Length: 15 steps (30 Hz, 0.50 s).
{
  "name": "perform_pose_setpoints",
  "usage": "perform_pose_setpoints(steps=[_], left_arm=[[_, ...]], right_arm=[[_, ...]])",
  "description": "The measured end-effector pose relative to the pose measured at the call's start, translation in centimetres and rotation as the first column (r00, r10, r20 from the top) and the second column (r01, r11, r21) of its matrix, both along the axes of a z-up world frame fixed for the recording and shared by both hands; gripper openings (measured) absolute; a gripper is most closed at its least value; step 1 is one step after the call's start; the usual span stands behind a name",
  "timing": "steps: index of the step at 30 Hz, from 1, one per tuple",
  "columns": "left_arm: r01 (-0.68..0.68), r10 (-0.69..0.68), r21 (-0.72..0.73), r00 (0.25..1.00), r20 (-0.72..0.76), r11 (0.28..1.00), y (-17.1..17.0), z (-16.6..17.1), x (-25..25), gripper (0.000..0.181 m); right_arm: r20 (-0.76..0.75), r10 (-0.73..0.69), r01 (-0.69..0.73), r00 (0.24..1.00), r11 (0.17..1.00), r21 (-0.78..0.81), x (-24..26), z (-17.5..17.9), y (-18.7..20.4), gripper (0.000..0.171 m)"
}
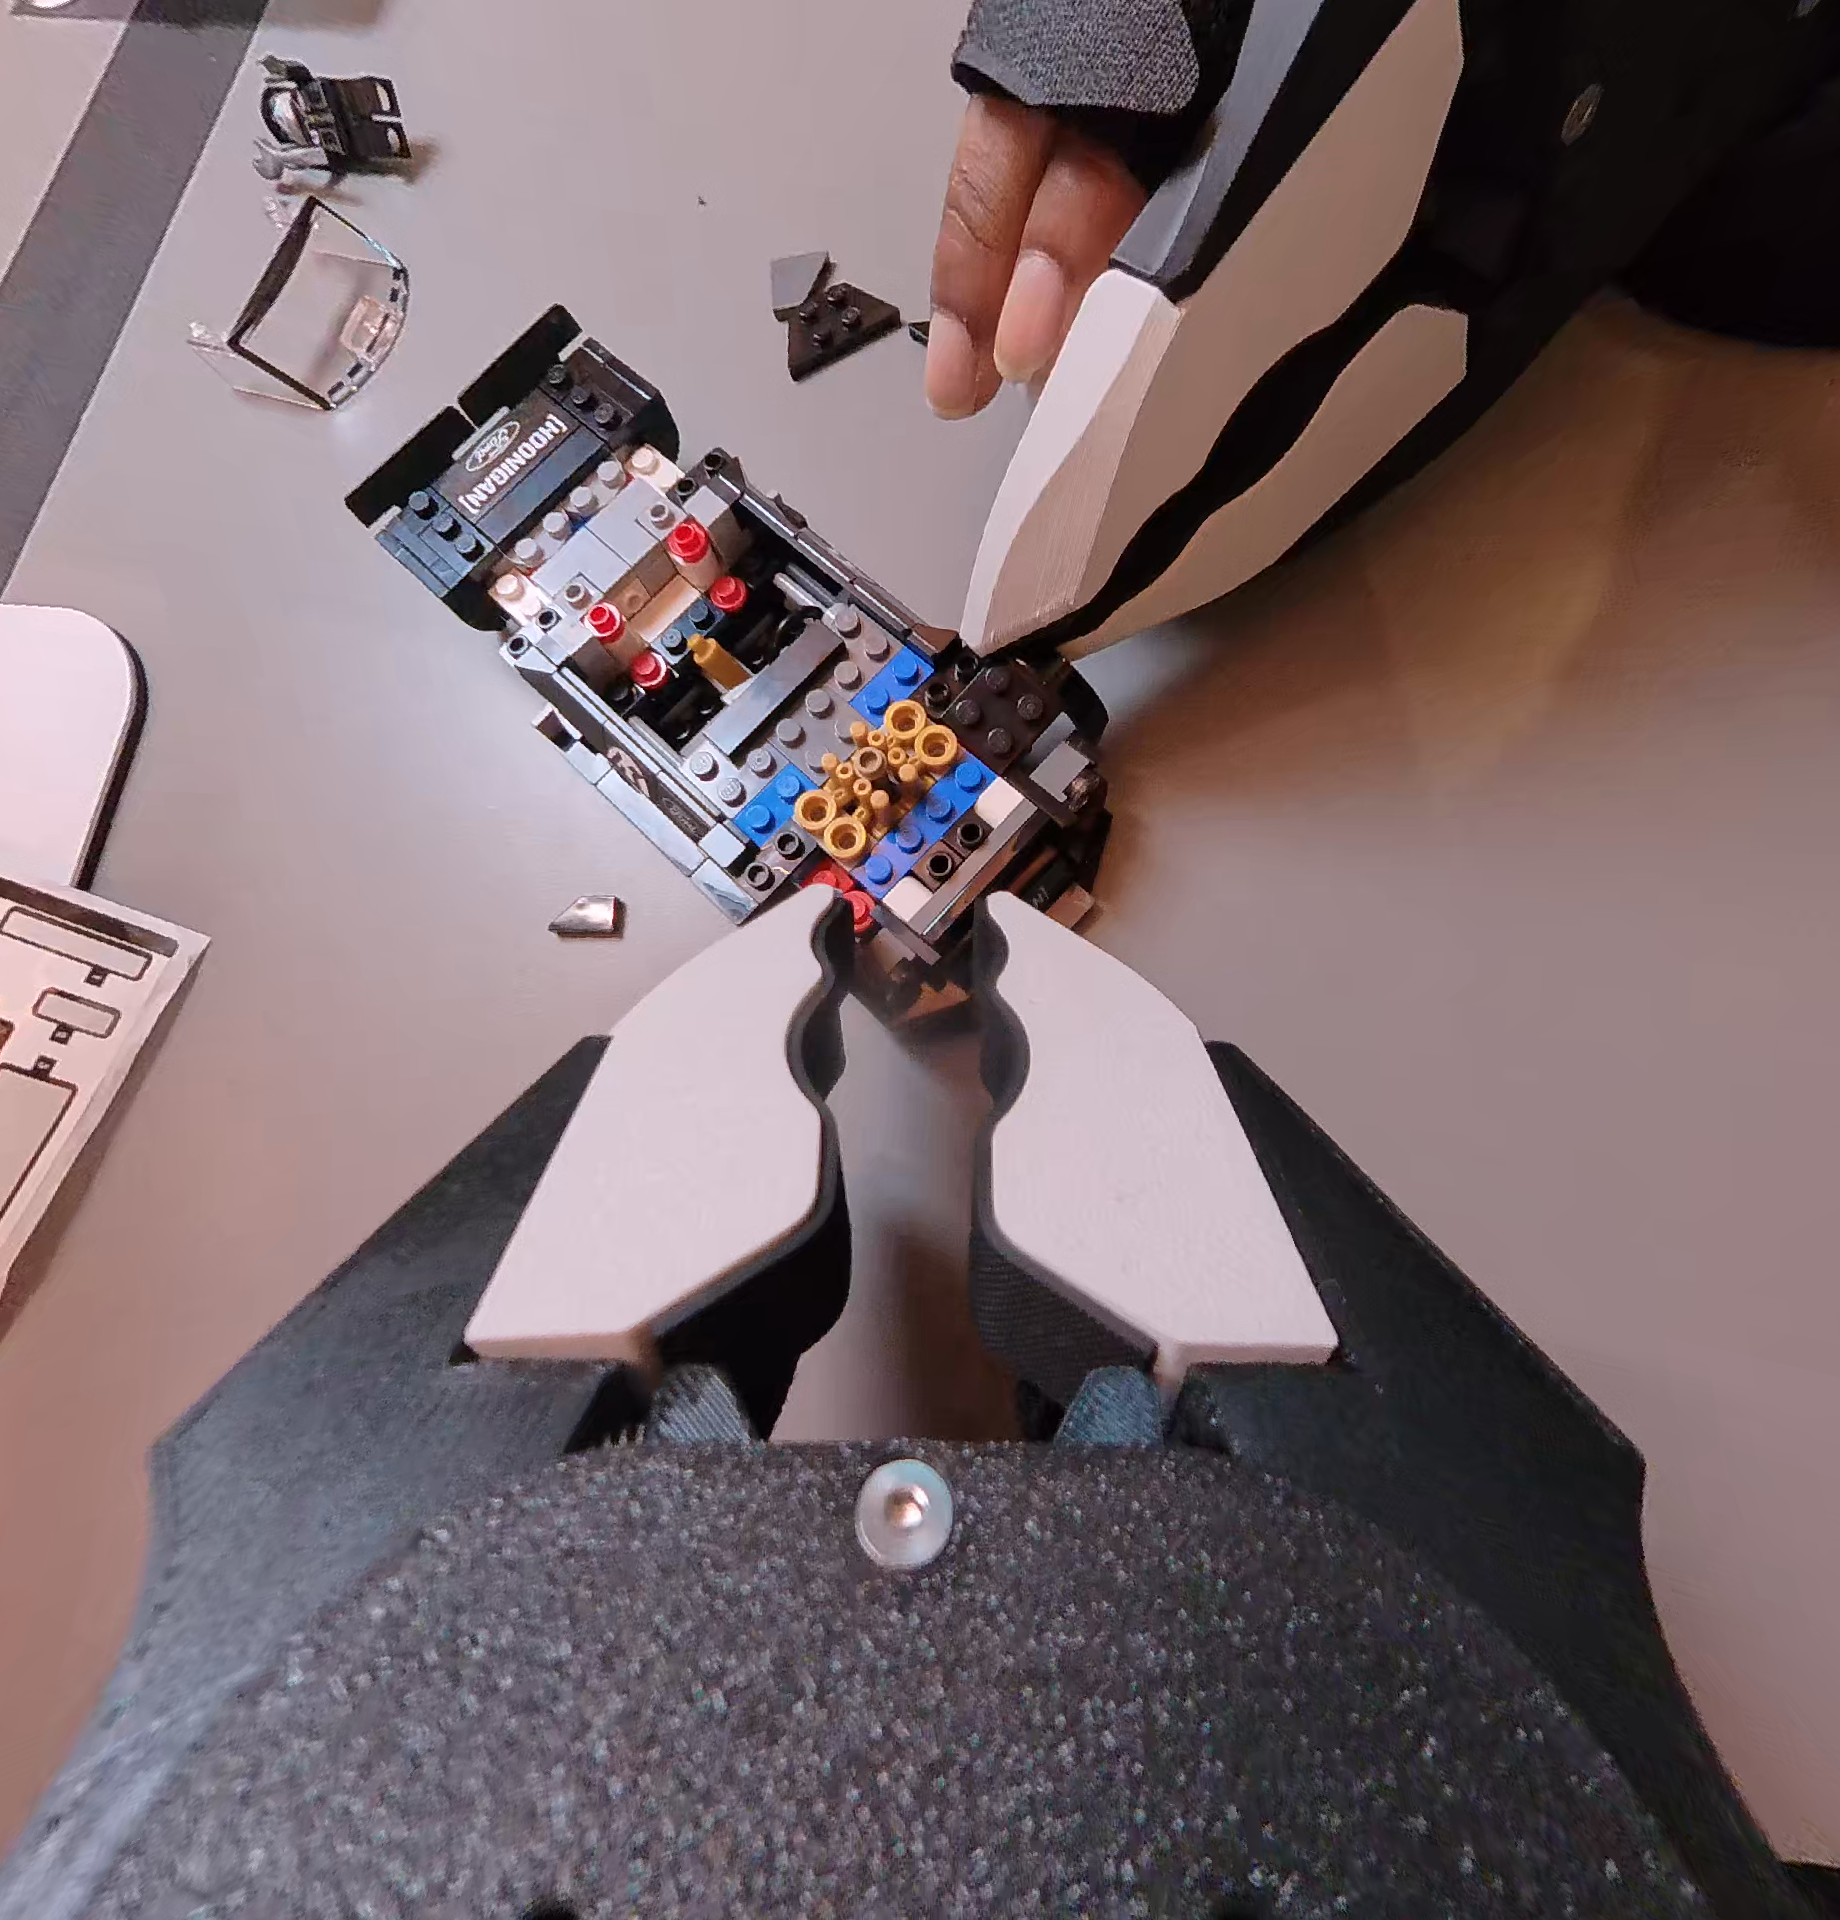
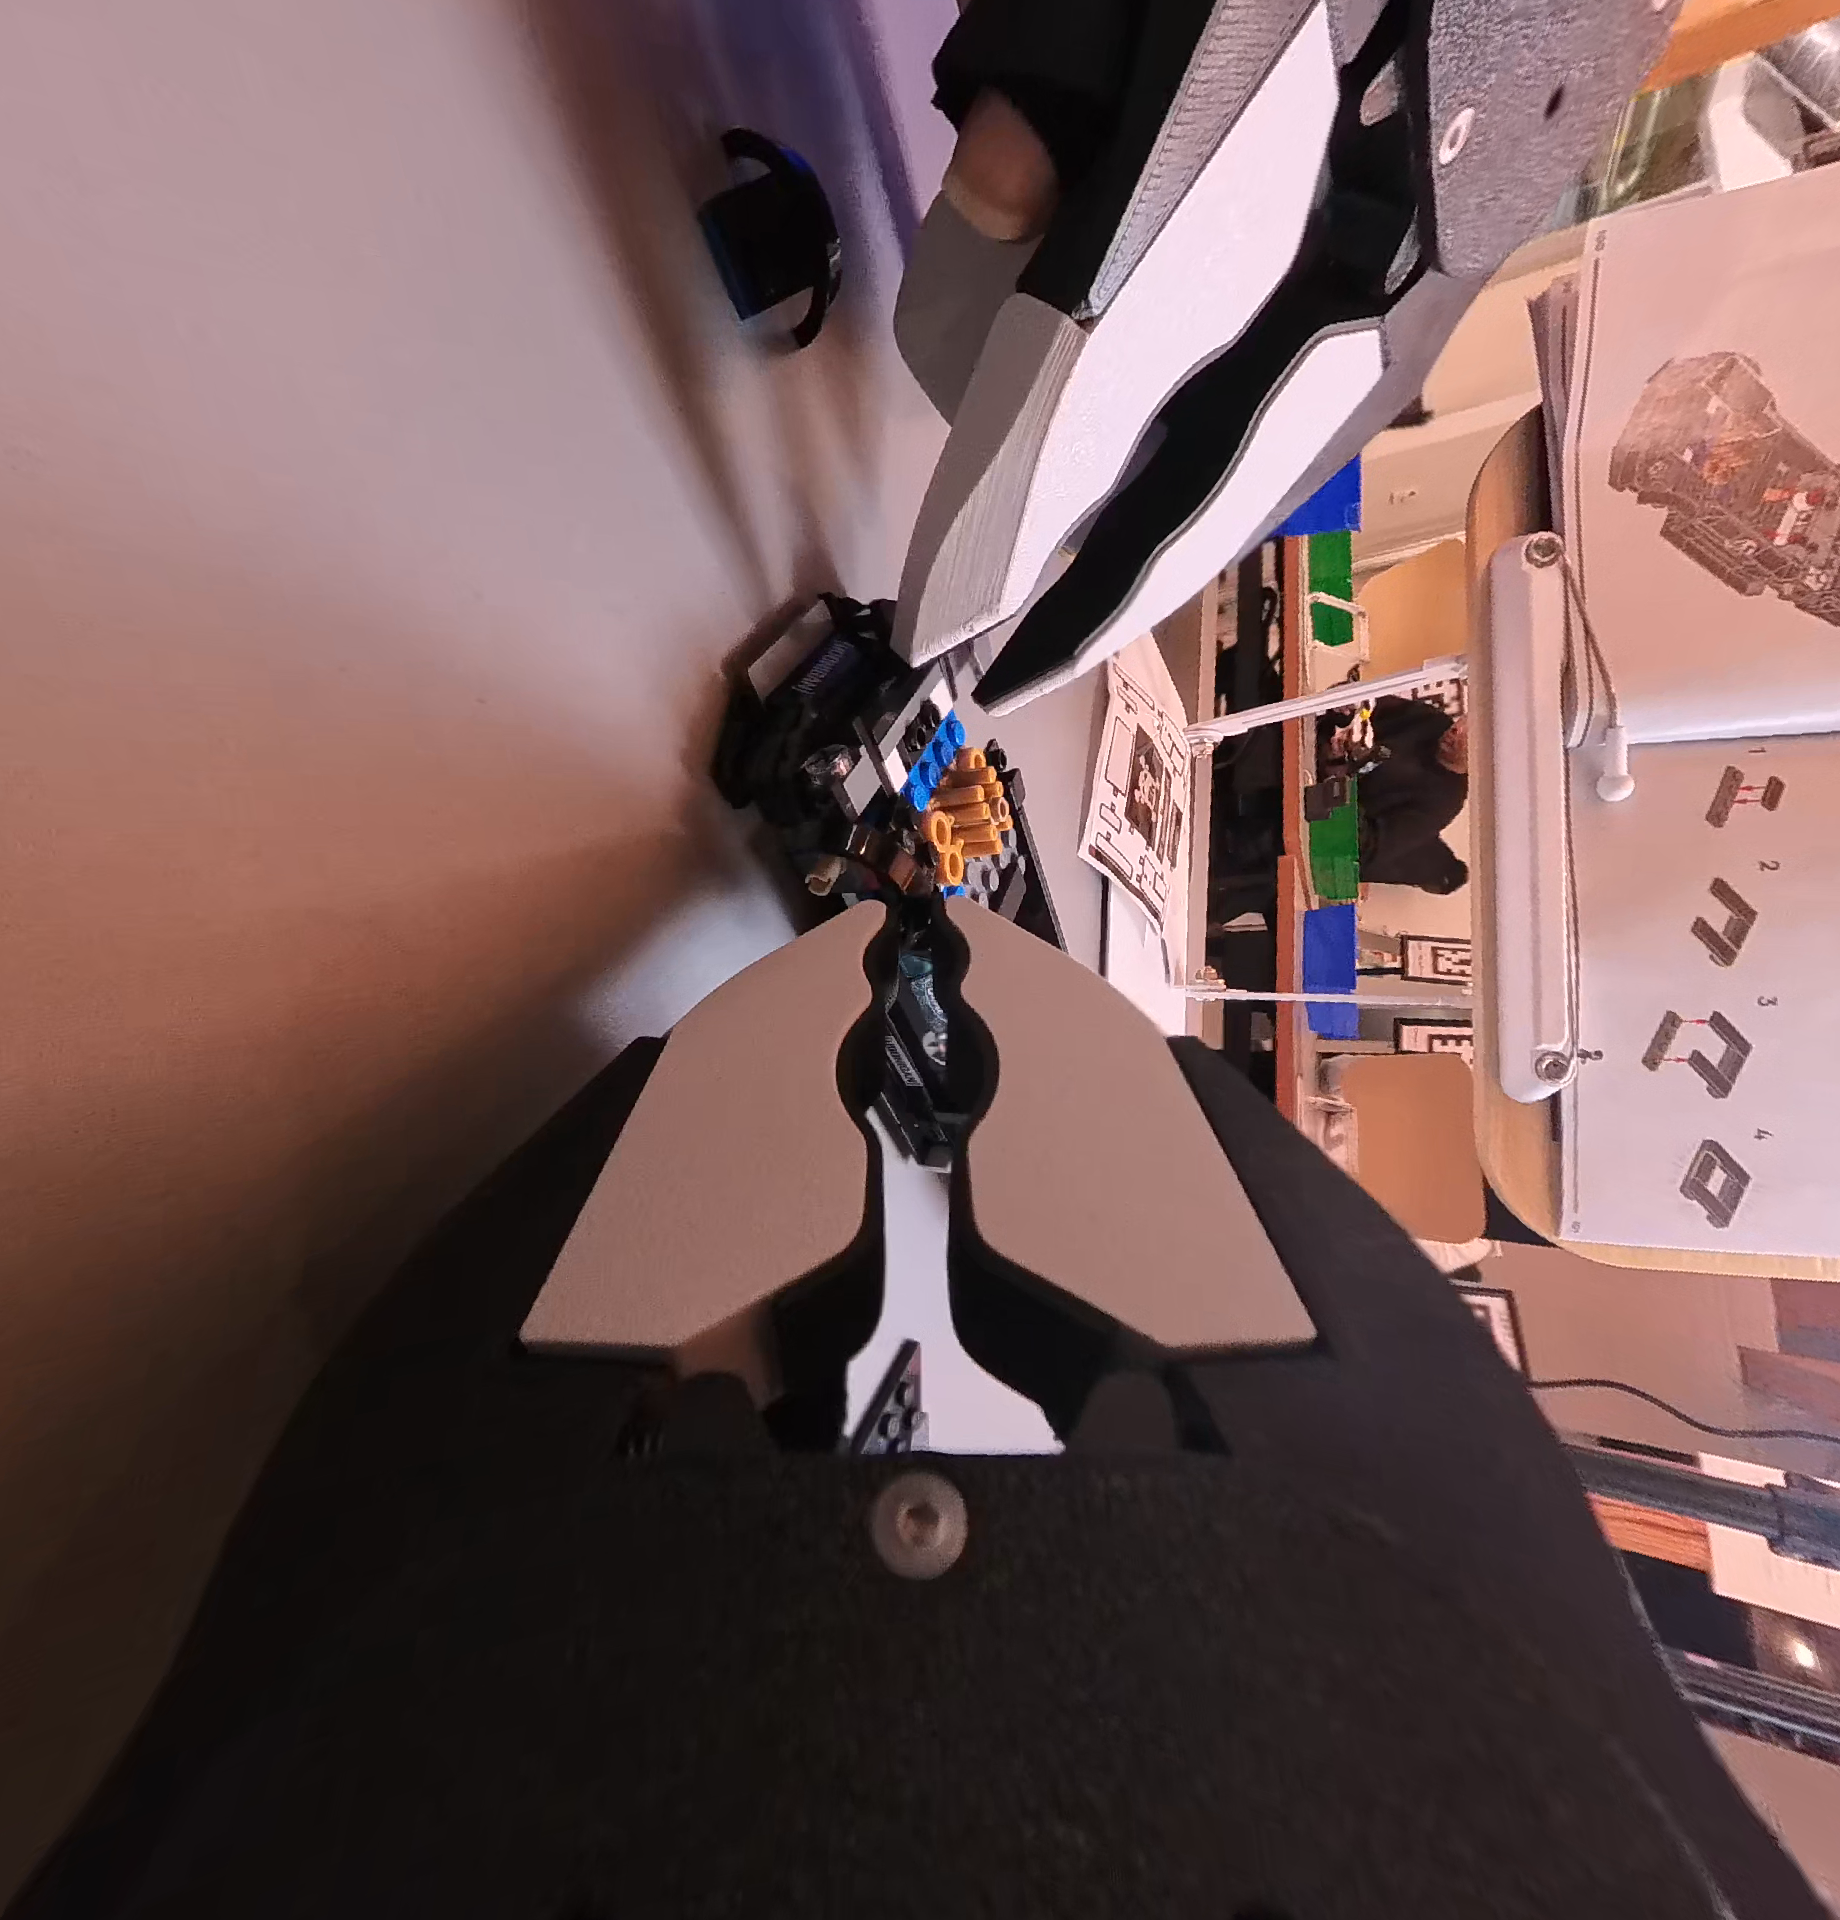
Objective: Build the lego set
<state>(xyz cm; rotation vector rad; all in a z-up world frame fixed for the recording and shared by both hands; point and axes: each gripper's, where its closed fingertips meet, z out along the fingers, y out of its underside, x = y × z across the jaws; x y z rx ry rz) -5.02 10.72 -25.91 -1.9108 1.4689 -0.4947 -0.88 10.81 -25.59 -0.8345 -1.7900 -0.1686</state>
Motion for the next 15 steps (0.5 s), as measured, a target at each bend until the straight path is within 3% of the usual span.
perform_pose_setpoints(steps=[15], left_arm=[[0.009,-0.009,-0.009,1.0,-0.008,1.0,-0.15,-0.49,0.04,0.023]], right_arm=[[-0.012,0.002,-0.002,1.0,1.0,-0.022,0.09,0.08,-0.25,0.007]])
